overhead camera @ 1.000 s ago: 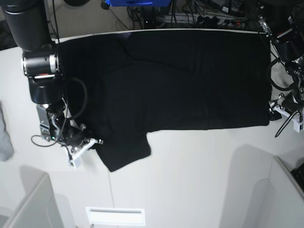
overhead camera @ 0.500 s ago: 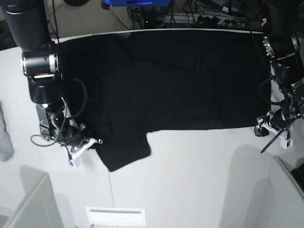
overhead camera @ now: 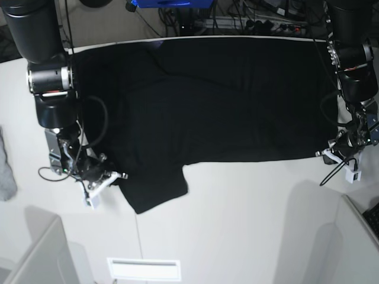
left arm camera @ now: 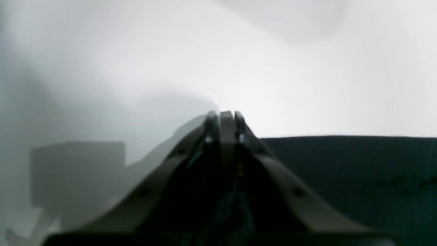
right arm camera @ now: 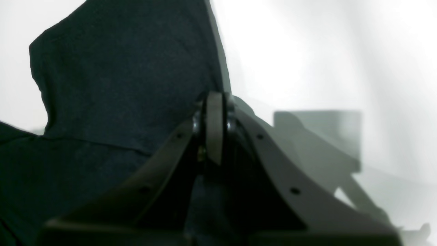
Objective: Fold the T-shirt properly
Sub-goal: 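Grasp the hem corners of the shirt with both grippers, then lift the hem with both grippers and fold it over onto the collar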
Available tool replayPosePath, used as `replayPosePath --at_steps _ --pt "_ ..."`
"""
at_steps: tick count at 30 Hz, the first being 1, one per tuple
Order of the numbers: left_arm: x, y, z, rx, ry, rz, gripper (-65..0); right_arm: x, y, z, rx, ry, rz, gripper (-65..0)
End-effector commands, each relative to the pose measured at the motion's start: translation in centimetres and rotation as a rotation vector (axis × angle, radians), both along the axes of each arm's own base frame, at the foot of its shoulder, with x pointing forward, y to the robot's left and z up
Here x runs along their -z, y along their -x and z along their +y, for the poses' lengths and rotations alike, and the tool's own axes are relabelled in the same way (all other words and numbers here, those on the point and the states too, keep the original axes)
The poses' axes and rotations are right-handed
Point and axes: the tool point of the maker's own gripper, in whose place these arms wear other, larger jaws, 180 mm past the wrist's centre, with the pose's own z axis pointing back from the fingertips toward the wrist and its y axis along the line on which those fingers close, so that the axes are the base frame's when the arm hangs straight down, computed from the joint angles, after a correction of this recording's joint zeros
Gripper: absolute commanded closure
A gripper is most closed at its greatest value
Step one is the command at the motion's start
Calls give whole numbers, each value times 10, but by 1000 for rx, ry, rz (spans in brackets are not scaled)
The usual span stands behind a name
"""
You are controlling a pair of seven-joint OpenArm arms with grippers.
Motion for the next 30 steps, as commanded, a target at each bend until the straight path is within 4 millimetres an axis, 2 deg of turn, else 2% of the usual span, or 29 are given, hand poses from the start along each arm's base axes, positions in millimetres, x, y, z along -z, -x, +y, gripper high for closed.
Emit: replayPosePath --at_steps 1,4,7,9,11,14,16,19,23,26,30 --pt "-2 4 7 6 -21 38 0 -12 -10 -6 -1 19 -27 0" --pt "-7 0 7 10 -23 24 0 -12 -11 -7 1 19 -31 0" --pt "-26 -13 4 44 -57 -30 0 -12 -11 -7 1 19 -31 0" --pt "-32 -11 0 73 -82 -24 0 -14 -12 -10 4 24 -35 0" --pt "-44 -15 -5 105 -109 -42 0 -19 -14 -20 11 37 -50 0" --pt "-60 -19 -8 126 -135 -68 0 -31 -17 -16 -12 43 -103 0" --pt "-72 -16 2 95 -137 -86 0 -38 -18 -12 -31 46 -131 0" --pt "-90 -13 14 54 -141 -110 0 -43 -14 -15 -43 60 -156 0" --pt "-93 -9 9 80 -165 -110 0 -53 -15 -12 -54 58 -193 0" --pt "-94 -3 9 84 -178 -113 0 -60 -15 -30 31 34 -204 0" --pt "-94 2 6 101 -196 -114 0 -71 -16 -37 50 28 -203 0"
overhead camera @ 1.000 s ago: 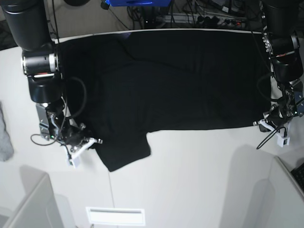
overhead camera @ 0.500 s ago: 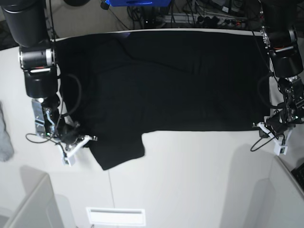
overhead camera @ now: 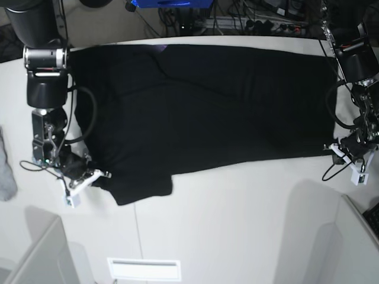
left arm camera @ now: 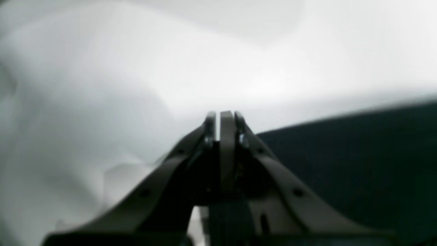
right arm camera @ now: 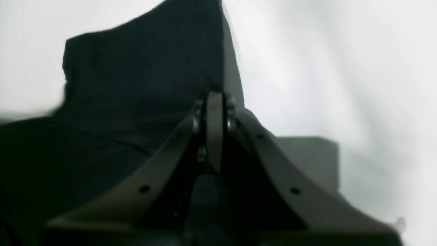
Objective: Fold the T-shirt properly
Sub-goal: 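Lift the hem with both grippers and fold it over onto the collar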
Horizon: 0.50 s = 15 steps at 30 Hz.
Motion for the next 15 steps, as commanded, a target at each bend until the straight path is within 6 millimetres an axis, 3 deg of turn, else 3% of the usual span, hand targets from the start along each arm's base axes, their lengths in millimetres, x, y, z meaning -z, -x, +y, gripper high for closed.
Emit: replayPosePath --at_steps 1,5,8,15 --pt "-29 -13 8 4 -34 -73 0 -32 -21 -1 1 -8 -89 0" --pt "-32 -11 1 20 -41 -57 0 -33 -15 4 -21 1 -81 0" --pt "-40 -5 13 -29 -31 -85 0 -30 -9 7 -33 4 -72 0" --pt "-56 -3 11 -34 -47 -112 0 -31 2 13 -55 10 -90 0"
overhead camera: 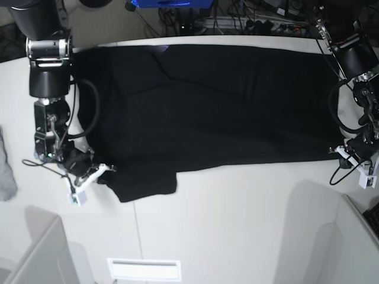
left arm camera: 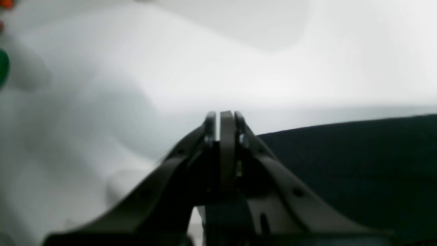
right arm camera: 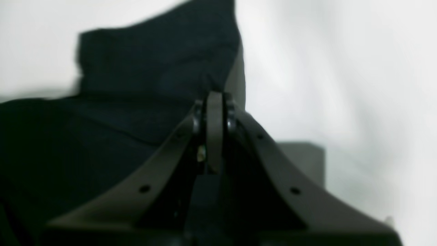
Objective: Fold the T-shirt properly
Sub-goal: 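Lift the hem with both grippers and fold it over onto the collar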
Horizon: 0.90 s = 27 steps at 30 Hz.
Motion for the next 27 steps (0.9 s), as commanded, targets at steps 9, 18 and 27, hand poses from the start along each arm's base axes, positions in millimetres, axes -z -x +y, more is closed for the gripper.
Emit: replayPosePath --at_steps 9,18,27 --pt "-41 -1 9 7 -80 -106 0 -22 3 4 -26 7 -74 0" --pt "-31 21 7 -35 -56 -111 0 -38 21 -17 16 9 -67 0" --pt "-46 34 -4 -35 35 -167 0 -29 42 -6 -11 11 -49 0"
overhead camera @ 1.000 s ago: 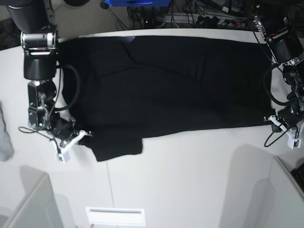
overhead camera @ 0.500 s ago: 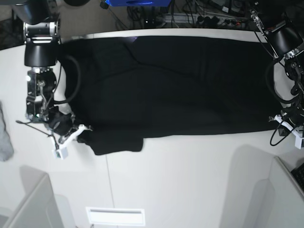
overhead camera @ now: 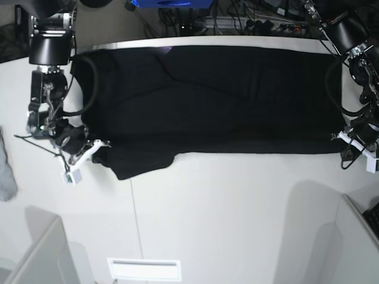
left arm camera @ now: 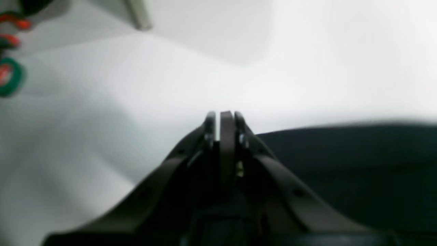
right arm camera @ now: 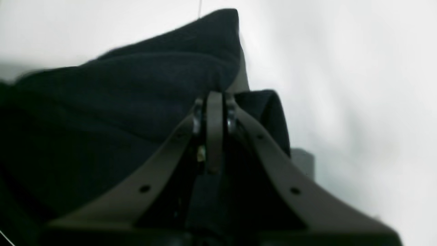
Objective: Fold the T-shirt properly
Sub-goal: 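Lift the hem with both grippers and fold it over onto the collar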
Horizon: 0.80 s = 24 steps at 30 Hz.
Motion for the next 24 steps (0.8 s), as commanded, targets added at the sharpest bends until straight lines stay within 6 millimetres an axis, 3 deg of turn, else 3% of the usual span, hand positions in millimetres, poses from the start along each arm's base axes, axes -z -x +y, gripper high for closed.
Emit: replayPosePath --at_steps 1,9,21,24 --pt "-19 0 14 -22 -21 -32 0 -21 -12 -3 0 -3 -64 0" --pt "-23 17 11 -10 -25 -20 0 -39 0 -15 53 -19 -54 0" --pt "-11 50 16 15 -98 74 0 -37 28 -2 27 -13 -38 0" --pt "-13 54 21 18 -121 87 0 -40 35 -11 54 -8 -34 0"
